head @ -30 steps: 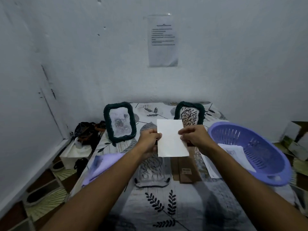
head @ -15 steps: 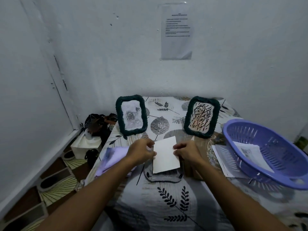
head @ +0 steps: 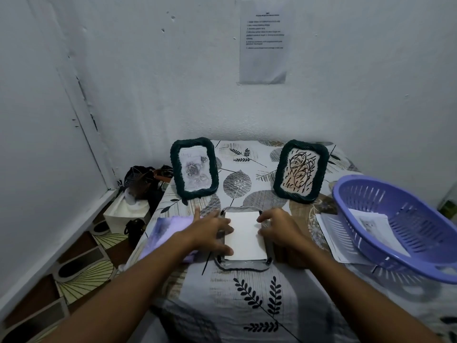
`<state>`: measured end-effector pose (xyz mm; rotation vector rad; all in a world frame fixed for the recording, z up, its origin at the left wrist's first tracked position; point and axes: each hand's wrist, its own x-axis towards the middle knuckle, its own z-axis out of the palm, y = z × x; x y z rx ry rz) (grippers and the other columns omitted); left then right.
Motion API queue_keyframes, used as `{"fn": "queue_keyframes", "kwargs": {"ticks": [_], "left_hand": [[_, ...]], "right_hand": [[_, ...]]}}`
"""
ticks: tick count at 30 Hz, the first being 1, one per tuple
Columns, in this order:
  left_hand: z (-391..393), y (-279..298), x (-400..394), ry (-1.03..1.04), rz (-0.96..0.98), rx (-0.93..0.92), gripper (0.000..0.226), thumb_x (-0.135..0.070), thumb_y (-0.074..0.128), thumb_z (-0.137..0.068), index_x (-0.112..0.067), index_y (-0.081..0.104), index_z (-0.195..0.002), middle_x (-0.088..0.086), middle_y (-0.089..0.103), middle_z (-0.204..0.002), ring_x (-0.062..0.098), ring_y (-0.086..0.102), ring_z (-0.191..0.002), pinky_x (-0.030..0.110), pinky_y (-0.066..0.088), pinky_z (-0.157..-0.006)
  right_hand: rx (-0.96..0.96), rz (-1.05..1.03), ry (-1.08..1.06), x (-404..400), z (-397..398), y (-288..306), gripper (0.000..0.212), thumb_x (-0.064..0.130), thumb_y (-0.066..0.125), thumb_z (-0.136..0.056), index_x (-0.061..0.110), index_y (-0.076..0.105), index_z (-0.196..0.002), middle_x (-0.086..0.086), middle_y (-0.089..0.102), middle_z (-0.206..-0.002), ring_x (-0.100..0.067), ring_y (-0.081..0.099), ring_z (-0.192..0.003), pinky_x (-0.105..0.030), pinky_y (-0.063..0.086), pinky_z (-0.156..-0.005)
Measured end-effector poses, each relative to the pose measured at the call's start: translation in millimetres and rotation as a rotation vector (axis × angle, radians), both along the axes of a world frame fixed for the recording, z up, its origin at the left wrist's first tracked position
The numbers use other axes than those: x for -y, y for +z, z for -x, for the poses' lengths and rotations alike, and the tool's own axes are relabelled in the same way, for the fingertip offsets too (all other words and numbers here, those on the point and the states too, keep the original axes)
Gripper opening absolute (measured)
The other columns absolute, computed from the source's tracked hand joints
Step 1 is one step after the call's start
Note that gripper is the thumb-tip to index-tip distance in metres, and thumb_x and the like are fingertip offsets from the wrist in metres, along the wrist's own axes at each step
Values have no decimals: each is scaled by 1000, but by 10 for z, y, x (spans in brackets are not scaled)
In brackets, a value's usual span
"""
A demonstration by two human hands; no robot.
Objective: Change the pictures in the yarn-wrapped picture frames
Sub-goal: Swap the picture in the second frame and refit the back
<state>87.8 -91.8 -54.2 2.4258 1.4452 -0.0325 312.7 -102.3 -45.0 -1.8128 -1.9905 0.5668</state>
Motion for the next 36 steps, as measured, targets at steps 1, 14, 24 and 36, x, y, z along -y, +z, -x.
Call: {"fn": "queue_keyframes", "kwargs": {"ticks": [1,14,24,36], "left_hand": [[3,2,-4,0,9,2,69,-57,69,-76,-28,51,-136,-4,25,-158,19,-1,-149,64,-16,-109],[69,-19,-148,-30,63,-47,85,-62,73,-69,-29,40,-140,1,22,-159,18,-4,-149,60,-13,-113],[62,52,-146,-47,57,-76,85,-64,73,-67,-29,43,-138,-2,29,-156,18,3,-148,58,-12,-113],[97,16,-192,-51,20,-78,81,-71,72,-61,-32,46,-126,1,36,-148,23,24,-142,55,-6,-113]], "right_hand": [[34,7,57,2,-26,28,33,19,74,-76,19,69,-109,-2,61,-115,-18,57,-105,-33,49,-85],[305,127,339,185,-80,84,61,51,68,-78,15,57,-126,-3,48,-139,-23,43,-126,-42,41,-99],[178,205,322,81,-149,64,72,55,80,-62,30,53,-124,4,46,-135,-19,46,-120,-34,45,-96],[220,260,347,-63,-154,28,70,60,80,-55,38,49,-114,3,42,-137,-21,40,-123,-42,43,-98]]}}
